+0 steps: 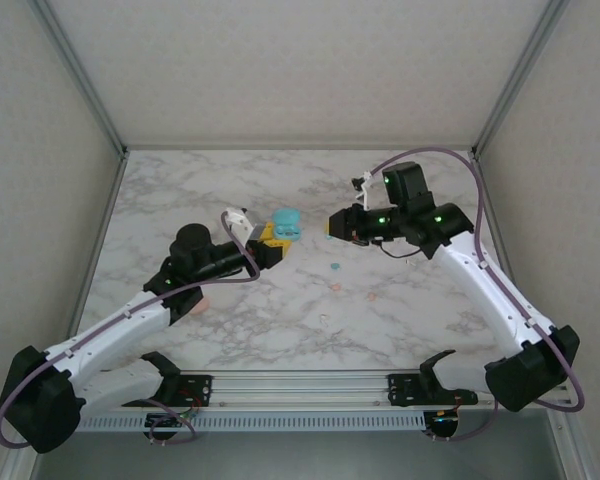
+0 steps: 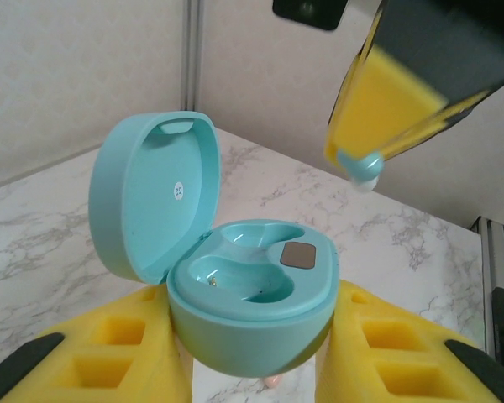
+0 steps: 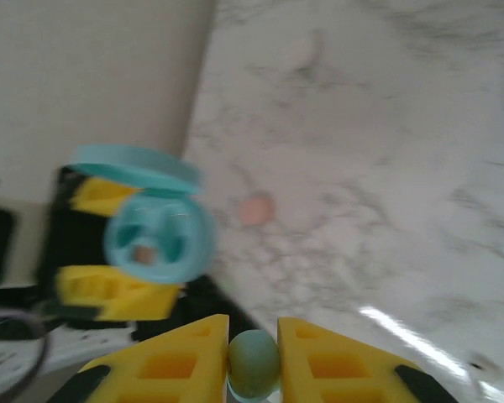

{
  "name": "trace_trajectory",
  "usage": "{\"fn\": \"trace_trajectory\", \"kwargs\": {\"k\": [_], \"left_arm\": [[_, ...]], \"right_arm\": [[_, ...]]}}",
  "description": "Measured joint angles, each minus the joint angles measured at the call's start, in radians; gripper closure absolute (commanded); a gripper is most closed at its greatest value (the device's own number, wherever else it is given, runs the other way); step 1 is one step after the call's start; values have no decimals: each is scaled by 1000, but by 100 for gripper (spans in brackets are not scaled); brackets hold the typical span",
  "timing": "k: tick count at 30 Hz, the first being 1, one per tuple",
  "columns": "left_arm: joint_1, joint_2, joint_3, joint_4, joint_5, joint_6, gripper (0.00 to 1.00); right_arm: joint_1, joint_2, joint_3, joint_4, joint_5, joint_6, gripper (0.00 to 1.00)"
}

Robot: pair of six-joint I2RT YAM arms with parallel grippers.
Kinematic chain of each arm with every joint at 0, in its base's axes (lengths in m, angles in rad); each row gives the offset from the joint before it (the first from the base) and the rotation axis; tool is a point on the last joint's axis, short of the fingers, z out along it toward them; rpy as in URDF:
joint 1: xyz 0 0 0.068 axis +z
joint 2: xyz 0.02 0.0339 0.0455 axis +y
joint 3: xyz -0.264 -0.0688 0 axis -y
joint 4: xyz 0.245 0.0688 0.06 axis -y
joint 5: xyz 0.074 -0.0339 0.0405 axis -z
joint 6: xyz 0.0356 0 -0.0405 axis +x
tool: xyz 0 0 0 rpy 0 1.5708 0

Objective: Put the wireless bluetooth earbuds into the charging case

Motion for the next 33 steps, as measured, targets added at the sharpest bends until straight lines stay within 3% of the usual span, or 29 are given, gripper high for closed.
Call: {"fn": "trace_trajectory", "kwargs": {"k": [7, 13, 19, 33], "left_arm": [[-2, 5, 0, 7, 0, 16, 71], [-2, 2, 7, 7, 12, 31, 71], [-2, -11, 10, 8, 19, 37, 71], [-3, -13, 34, 15, 53, 38, 71]], "right_arm": [[-23, 4, -42, 243, -267, 207, 78], [-23, 55, -42, 370, -397, 335, 78], [-23, 87, -42, 396, -414, 375, 78], [-16, 87, -36, 368, -307, 299, 78]]}}
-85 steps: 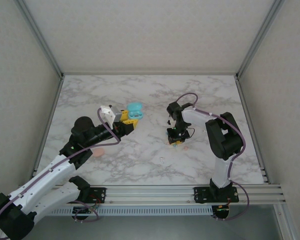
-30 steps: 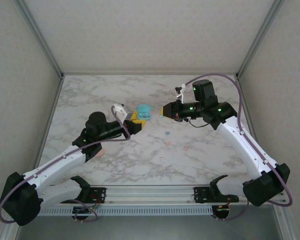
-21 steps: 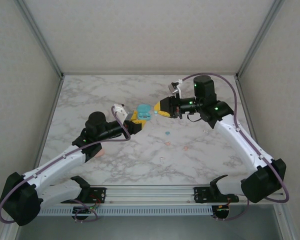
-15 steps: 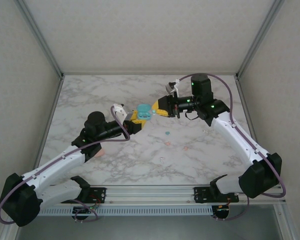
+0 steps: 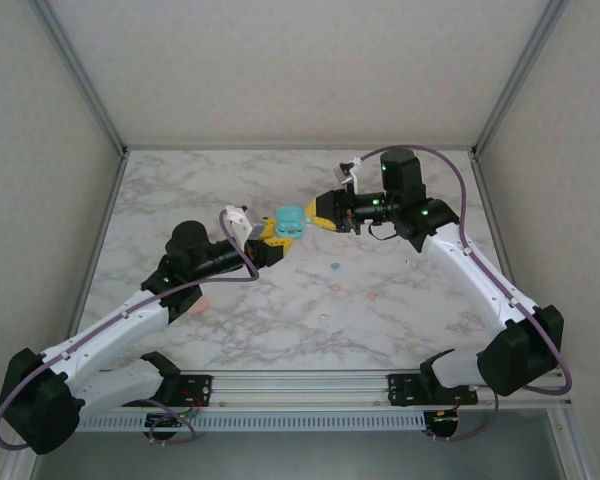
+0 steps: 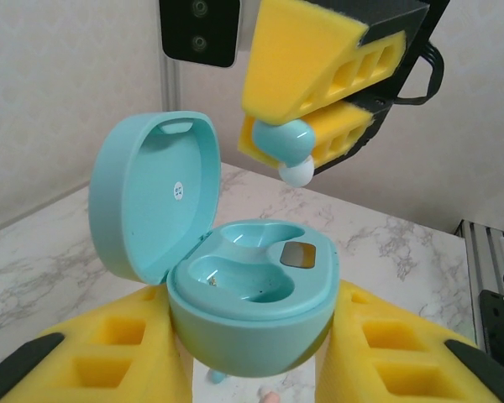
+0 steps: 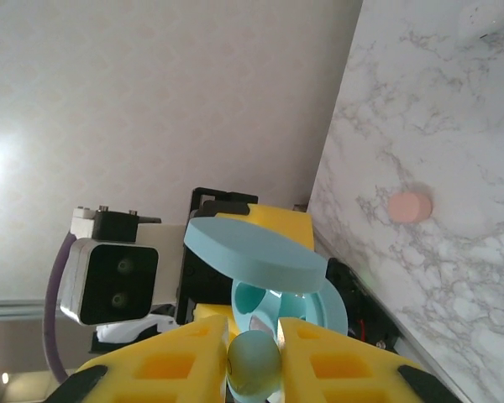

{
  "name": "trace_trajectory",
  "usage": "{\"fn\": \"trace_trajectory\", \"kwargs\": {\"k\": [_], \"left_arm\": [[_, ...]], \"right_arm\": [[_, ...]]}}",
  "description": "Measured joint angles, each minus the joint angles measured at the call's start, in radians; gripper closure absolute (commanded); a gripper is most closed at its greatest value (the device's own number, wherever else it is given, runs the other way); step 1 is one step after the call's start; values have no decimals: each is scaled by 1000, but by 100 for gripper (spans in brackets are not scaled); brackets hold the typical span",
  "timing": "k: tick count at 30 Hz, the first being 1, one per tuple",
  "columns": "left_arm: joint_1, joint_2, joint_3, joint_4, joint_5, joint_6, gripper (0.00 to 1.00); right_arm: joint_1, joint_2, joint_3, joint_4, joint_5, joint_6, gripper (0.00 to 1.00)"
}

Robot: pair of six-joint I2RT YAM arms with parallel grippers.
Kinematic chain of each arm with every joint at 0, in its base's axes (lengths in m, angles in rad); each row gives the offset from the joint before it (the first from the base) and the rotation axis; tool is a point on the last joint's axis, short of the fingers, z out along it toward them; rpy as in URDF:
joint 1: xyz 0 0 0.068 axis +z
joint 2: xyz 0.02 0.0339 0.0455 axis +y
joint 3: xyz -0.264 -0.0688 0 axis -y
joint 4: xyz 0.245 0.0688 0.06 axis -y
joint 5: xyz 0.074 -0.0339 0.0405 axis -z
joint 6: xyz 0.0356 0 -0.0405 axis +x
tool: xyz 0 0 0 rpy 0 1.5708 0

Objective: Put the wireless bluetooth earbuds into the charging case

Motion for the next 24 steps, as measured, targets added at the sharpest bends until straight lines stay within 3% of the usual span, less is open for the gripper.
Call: {"fn": "trace_trajectory", "kwargs": {"k": [24], "left_arm": [[-12, 31, 18, 27, 3, -1, 71]], "right_arm": [[55, 0, -5, 4, 86, -109, 76]]}}
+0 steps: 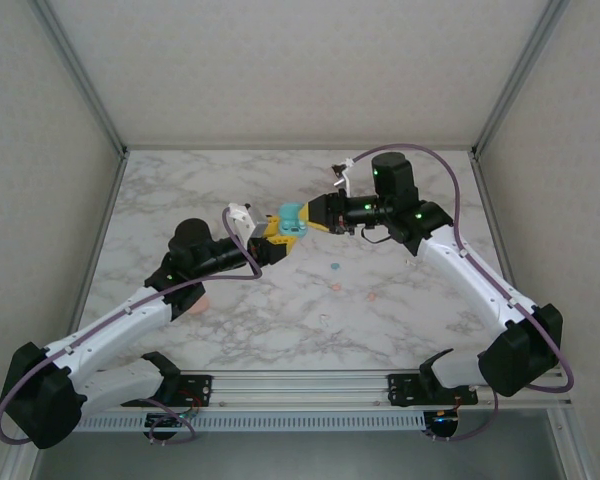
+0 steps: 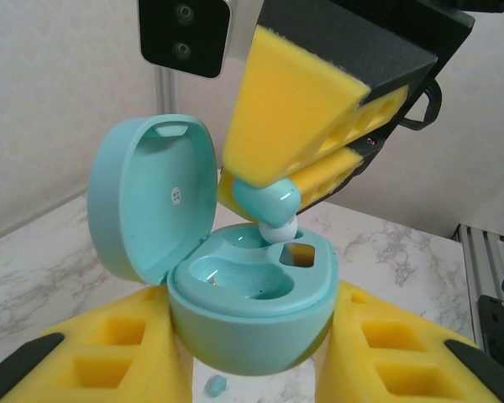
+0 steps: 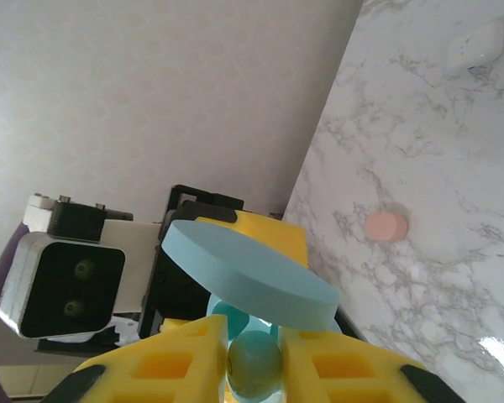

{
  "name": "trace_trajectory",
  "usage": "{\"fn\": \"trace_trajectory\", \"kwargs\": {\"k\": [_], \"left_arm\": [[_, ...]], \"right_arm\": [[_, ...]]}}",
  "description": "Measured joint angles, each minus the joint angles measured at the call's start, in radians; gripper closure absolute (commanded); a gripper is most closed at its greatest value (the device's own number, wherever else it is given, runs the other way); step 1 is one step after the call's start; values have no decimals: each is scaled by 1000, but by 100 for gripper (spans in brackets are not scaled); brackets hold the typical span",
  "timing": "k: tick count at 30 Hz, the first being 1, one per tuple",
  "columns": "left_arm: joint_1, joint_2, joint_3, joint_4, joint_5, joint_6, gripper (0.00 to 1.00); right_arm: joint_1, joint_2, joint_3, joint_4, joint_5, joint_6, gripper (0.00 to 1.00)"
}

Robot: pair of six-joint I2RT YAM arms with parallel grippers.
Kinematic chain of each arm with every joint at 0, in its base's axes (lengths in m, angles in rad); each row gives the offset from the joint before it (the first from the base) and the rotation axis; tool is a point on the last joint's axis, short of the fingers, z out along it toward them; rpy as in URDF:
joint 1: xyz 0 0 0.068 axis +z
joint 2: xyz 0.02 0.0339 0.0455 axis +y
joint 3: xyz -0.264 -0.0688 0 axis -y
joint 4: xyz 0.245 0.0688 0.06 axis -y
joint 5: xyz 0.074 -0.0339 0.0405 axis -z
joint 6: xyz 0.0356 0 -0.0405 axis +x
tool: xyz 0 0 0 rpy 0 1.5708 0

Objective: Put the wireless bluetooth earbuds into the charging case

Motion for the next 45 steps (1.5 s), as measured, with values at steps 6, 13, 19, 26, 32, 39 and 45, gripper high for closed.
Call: {"fn": "trace_trajectory", "kwargs": {"k": [6, 13, 19, 26, 32, 39, 45], "left_arm": [[0, 5, 0, -3, 1, -4, 71], [-1, 5, 0, -5, 2, -4, 71], [-1, 5, 0, -5, 2, -4, 71], [-3, 3, 0, 3, 4, -3, 71], [-8, -4, 0, 6, 5, -3, 71], [-8, -4, 0, 5, 4, -3, 71], [-8, -28, 0, -1, -15, -3, 71]], "right_arm": [[8, 0, 13, -48, 35, -57, 73], [11, 0, 33, -93, 56, -90, 71], [11, 0, 52, -132, 77, -101, 66], [11, -2, 58, -164, 103, -106, 61], [11, -17, 60, -183, 118, -103, 66], [11, -33, 64, -190, 122, -106, 62], [6, -104, 66, -247, 218, -143, 63]]}}
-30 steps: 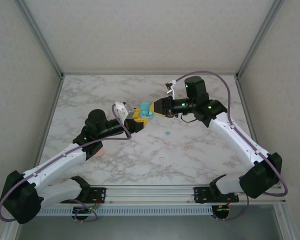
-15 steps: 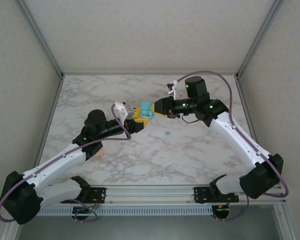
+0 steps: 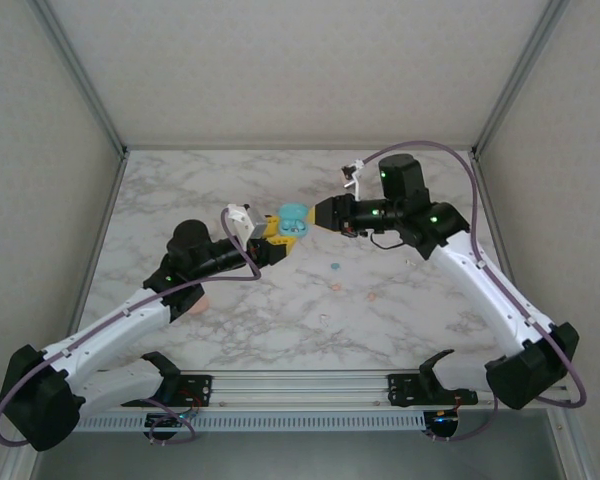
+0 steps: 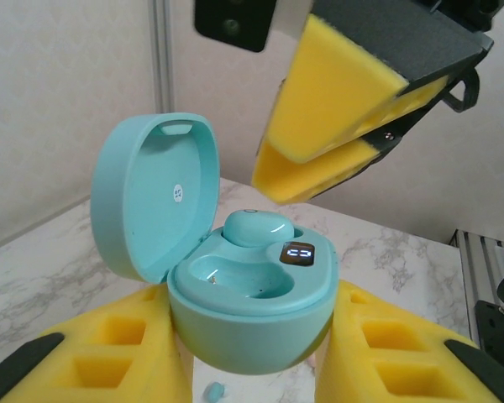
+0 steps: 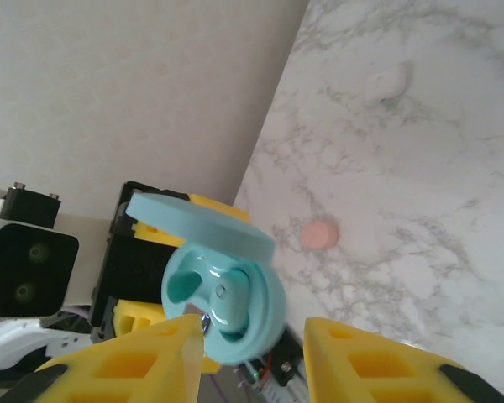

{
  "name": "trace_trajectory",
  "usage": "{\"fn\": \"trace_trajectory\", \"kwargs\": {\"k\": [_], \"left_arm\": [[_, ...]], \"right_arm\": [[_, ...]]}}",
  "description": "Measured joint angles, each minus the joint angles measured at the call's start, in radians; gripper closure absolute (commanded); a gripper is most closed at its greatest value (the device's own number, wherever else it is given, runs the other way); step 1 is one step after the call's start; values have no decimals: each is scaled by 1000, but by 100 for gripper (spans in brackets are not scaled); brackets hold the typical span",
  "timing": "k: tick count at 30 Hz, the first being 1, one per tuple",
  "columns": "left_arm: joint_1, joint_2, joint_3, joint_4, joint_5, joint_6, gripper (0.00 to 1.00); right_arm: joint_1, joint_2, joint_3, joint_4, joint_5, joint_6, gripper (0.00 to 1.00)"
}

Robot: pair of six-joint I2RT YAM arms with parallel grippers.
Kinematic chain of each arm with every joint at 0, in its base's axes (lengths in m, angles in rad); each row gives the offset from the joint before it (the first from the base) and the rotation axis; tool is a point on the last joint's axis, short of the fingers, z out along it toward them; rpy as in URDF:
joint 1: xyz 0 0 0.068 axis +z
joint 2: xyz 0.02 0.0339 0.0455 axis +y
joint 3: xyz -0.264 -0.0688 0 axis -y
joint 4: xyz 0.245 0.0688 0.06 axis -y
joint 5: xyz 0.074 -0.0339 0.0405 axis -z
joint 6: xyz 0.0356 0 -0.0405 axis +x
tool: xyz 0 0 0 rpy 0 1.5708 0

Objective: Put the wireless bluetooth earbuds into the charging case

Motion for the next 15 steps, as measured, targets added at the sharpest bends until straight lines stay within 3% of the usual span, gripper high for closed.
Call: {"fn": "trace_trajectory", "kwargs": {"k": [8, 11, 15], "left_arm": [[-2, -87, -31, -13, -34, 0, 71], [-3, -114, -36, -32, -46, 0, 71], [-4, -154, -36, -55, -61, 0, 71]], "right_arm": [[-146, -90, -32, -78, 188, -50, 62], [-175, -24, -61, -119, 251, -91, 62], [-179, 188, -92, -148, 295, -161, 61]]}}
